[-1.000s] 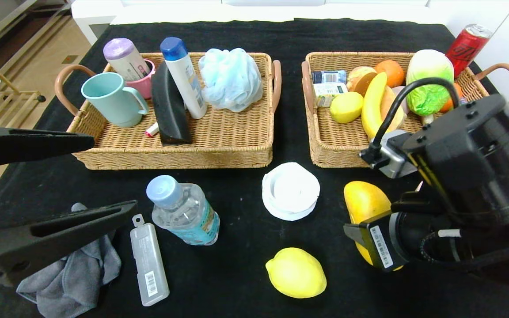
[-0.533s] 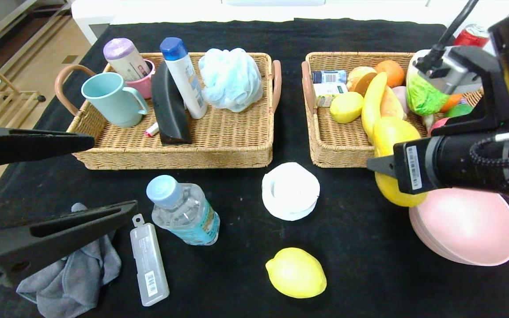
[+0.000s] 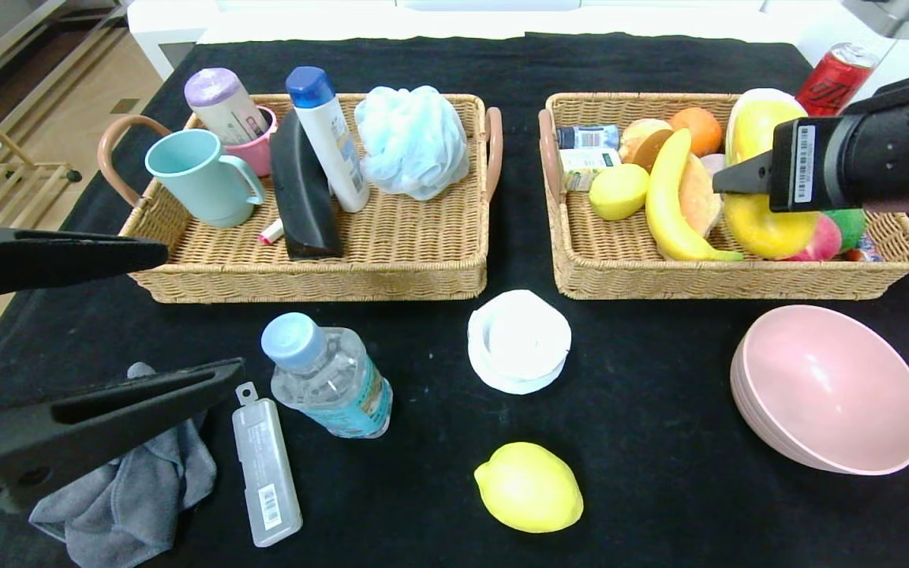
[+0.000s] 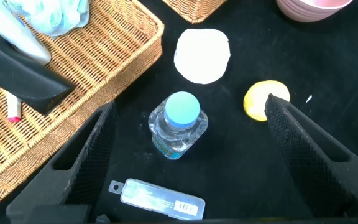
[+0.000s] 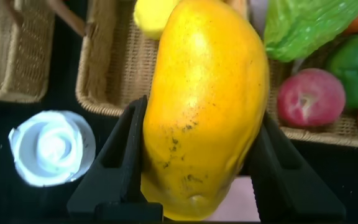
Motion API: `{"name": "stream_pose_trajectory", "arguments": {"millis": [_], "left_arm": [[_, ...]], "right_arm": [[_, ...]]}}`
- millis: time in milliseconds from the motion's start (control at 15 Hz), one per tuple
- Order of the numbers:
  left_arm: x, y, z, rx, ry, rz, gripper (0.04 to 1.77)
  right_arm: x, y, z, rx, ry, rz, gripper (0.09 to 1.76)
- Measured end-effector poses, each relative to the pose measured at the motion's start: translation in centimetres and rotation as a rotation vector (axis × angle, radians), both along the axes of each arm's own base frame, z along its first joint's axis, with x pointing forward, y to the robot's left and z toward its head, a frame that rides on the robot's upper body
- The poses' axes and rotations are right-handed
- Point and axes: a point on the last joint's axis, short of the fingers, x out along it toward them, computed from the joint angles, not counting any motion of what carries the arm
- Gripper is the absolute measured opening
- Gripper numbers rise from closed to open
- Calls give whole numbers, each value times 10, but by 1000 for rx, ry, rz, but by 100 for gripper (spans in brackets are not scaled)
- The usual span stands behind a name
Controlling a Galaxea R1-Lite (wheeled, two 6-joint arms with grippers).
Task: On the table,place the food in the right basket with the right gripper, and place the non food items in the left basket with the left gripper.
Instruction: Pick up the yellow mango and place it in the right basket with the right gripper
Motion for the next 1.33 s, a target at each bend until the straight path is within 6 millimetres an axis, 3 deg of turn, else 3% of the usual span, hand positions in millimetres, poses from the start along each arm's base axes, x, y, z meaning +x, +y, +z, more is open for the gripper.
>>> {"name": "stream_pose_trajectory", "arguments": {"millis": [267, 733, 1200, 1333], "left_arm": [[0, 0, 0, 0, 1, 0, 172], [0, 0, 0, 0, 0, -1, 172], [0, 0, 0, 1, 1, -1, 172], [0, 0, 0, 1, 1, -1, 172]], "right_arm": [[27, -11, 6, 50, -54, -17, 102], [78, -21, -10, 51, -101, -43, 101], [99, -26, -24, 16, -71, -64, 101], [101, -26, -25, 15, -68, -62, 115]]}}
